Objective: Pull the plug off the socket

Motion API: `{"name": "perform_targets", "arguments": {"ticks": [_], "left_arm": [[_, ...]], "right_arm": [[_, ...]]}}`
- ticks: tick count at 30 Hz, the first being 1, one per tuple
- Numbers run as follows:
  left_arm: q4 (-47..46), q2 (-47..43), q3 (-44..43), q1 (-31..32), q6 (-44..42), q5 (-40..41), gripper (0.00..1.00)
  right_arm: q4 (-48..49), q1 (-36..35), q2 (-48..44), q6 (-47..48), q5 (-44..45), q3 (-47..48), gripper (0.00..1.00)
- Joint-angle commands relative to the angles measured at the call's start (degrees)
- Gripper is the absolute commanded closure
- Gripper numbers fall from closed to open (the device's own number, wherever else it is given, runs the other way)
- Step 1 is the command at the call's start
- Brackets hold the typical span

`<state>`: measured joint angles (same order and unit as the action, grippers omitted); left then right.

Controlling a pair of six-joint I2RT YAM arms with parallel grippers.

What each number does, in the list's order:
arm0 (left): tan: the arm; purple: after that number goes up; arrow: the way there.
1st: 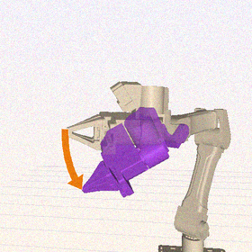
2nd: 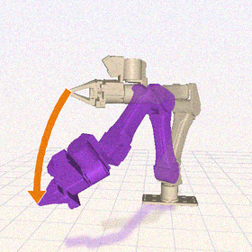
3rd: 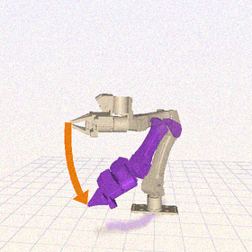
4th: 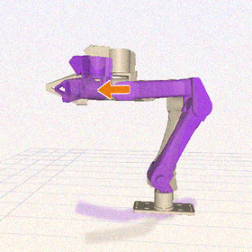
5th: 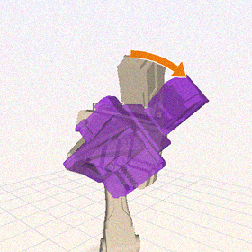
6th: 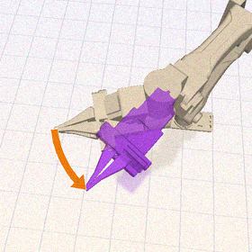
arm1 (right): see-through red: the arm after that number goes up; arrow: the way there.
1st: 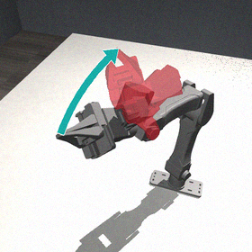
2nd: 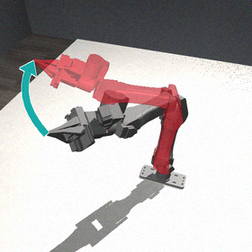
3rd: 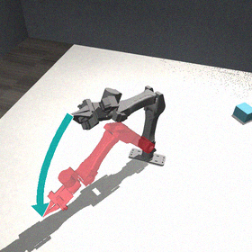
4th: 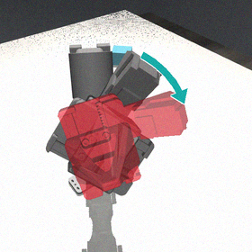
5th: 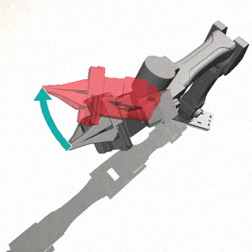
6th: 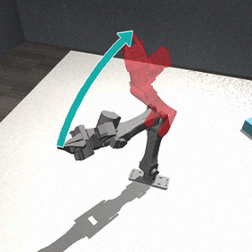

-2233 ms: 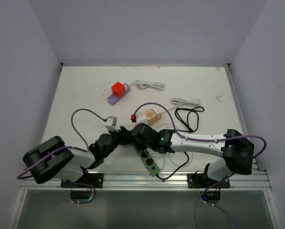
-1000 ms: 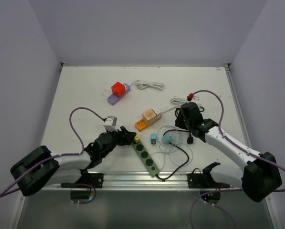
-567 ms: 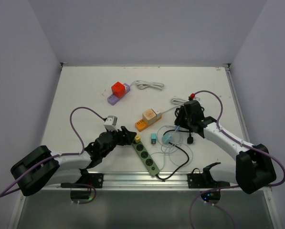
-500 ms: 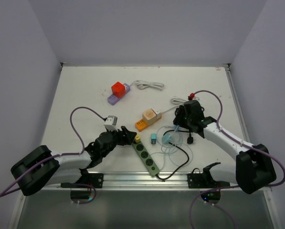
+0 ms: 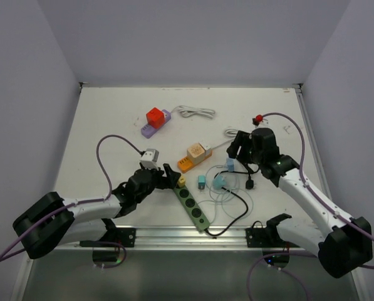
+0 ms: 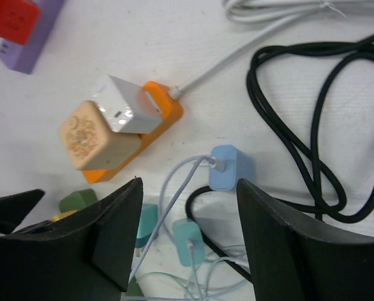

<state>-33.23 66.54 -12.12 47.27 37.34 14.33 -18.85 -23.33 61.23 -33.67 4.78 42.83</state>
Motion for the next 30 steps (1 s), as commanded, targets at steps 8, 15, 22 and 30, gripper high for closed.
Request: {"name": "perform_targets", "arguments": {"ticks": [8, 15, 22, 30], "left_arm": [[15.1, -1.9, -9.4, -0.2, -7.6, 0.5, 0.12], [19.1, -6.8, -12.0, -0.2, -8.5, 0.8, 0.11], [25.0, -13.4, -13.1, -0.2, -9.1, 3.9, 0.1], [31.0, -20.7, -11.4, -0.2, -5.4, 9.6, 0.12]], "right_arm": [[0.7, -5.1, -4.6, 4.7, -12.3, 5.0, 0.38], [-0.4, -18.0, -2.9, 8.6, -7.1, 6.3, 0.51], [0.0, -28.0, 3.8, 10.7, -0.2, 8.4, 0.45], [2.6, -34.0, 13.5, 10.7, 4.8, 12.1, 0.34]]}}
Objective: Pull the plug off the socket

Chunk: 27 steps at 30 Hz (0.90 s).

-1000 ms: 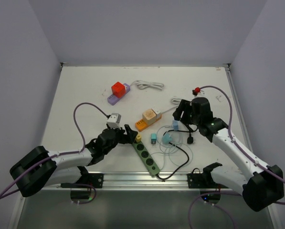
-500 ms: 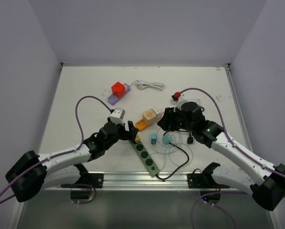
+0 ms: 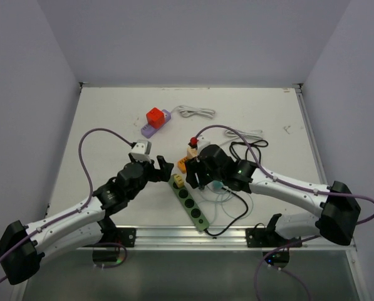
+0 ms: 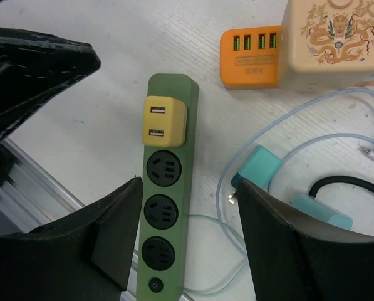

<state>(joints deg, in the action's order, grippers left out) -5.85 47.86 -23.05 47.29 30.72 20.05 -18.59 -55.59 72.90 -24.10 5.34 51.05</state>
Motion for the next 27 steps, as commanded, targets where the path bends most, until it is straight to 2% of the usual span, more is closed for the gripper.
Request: {"name": "perform_targets", "arguments": {"ticks": [1, 11, 18, 21, 22, 27], "left_arm": [[5.3, -2.8, -0.5, -0.3, 1.4, 4.7, 0.12], [8.7, -6.3, 2.1, -0.5, 2.9, 5.7, 0.11], [9.6, -10.2, 4.2, -0.6, 4.4, 5.3, 0.11], [9.3, -10.8, 5.9, -0.5, 6.0, 4.6, 0.11], [8.3, -11.1, 6.5, -0.6, 6.3, 4.1, 0.11], [3.9, -11.3, 10.4, -0.6, 8.0, 1.4, 0.12]], "right_arm": [[2.3, -2.1, 3.7, 1.2, 4.7, 4.4, 0.34], [4.6, -5.4, 16.5, -0.3, 8.7, 9.2, 0.32], [5.4, -6.1, 21.7, -1.2, 8.6, 11.1, 0.34], [4.9, -6.2, 22.2, -1.5, 9.1, 12.0, 0.51], [4.7, -6.2, 22.3, -1.5, 9.1, 12.1, 0.61], [3.0, -6.2, 21.6, -1.8, 12.0, 12.9, 0.86]]}}
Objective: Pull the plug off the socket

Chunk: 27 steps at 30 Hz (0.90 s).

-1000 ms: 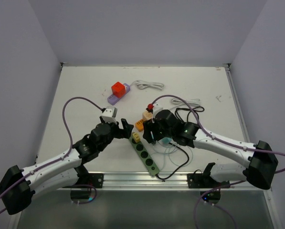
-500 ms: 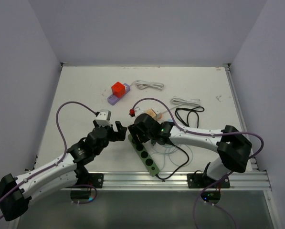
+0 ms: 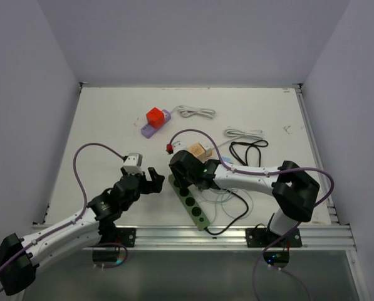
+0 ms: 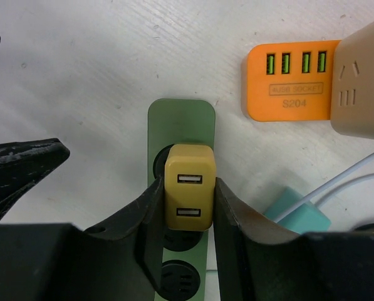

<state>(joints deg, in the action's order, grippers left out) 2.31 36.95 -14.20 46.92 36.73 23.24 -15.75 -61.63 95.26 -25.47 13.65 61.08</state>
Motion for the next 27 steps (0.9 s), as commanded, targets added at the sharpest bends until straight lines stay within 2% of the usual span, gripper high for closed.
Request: {"name": "perform_targets", "arguments": {"ticks": [1, 3, 10, 20, 27], "left_arm": [[-6.1, -0.1, 2.5, -0.2, 1.9, -2.2, 0.12], [-8.1, 0.4, 3.6, -0.2, 2.0, -3.7, 0.12], [-18.7, 3.9, 8.5, -0.2, 4.3, -11.1, 0.13], [-28.0, 5.9, 10.5, -0.2, 8.7, -19.2, 0.12], [-39.6, 13.0, 11.0, -0.2, 11.4, -22.9, 0.11]], "right_arm": [[-0.2, -0.2, -1.0, -0.6, 3.9, 3.3, 0.94], [-0.9, -0.2, -1.0, -1.2, 4.6, 3.7, 1.0], [-1.2, -0.2, -4.0, -2.4, 6.7, 4.1, 1.0], [4.0, -0.2, -11.1, -7.0, 8.8, 0.2, 1.0], [7.0, -0.2, -13.2, -10.0, 8.4, -1.0, 1.0]]}}
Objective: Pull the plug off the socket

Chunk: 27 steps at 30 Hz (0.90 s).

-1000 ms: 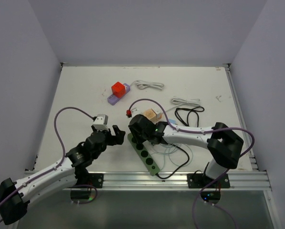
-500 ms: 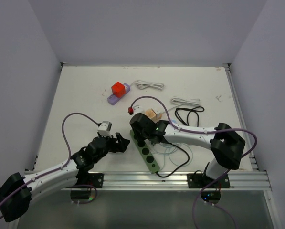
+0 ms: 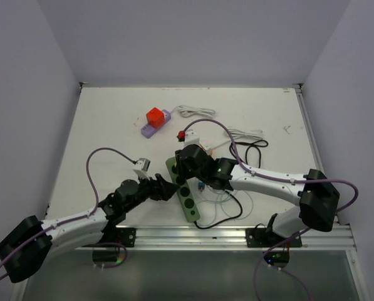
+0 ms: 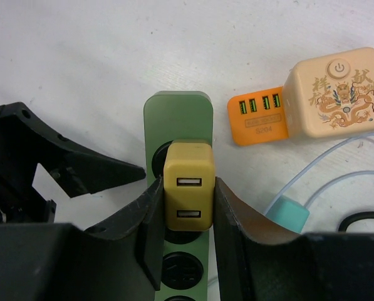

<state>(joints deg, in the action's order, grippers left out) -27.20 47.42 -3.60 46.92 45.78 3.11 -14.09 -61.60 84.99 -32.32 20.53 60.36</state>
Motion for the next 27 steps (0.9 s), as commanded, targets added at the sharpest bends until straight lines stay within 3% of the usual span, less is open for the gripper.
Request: {"name": "perform_targets", "arguments": {"ticks": [1, 6, 21, 24, 27], "left_arm": [[-11.3, 3.4, 0.4, -0.2, 2.9, -4.6, 0.11], [-17.9, 6.8, 0.6, -0.2, 4.5, -6.8, 0.11], [-24.0, 17.2, -1.8, -0.2, 7.3, -7.9, 0.17], [-24.6, 17.8, -2.6, -0.2, 7.7, -8.4, 0.22], [-24.5, 17.5, -3.3, -0.1, 7.7, -8.7, 0.34]], "right_arm": [[6.0, -0.2, -3.2, -3.9, 1.5, -0.8, 1.0], [8.0, -0.3, -4.7, -6.3, 2.2, -3.4, 1.0], [13.7, -0.4, -9.2, -11.2, 1.4, -7.3, 1.0], [16.3, -0.5, -9.9, -12.5, 1.2, -8.8, 1.0], [17.3, -0.7, -10.6, -13.6, 1.7, -10.3, 1.0]]}}
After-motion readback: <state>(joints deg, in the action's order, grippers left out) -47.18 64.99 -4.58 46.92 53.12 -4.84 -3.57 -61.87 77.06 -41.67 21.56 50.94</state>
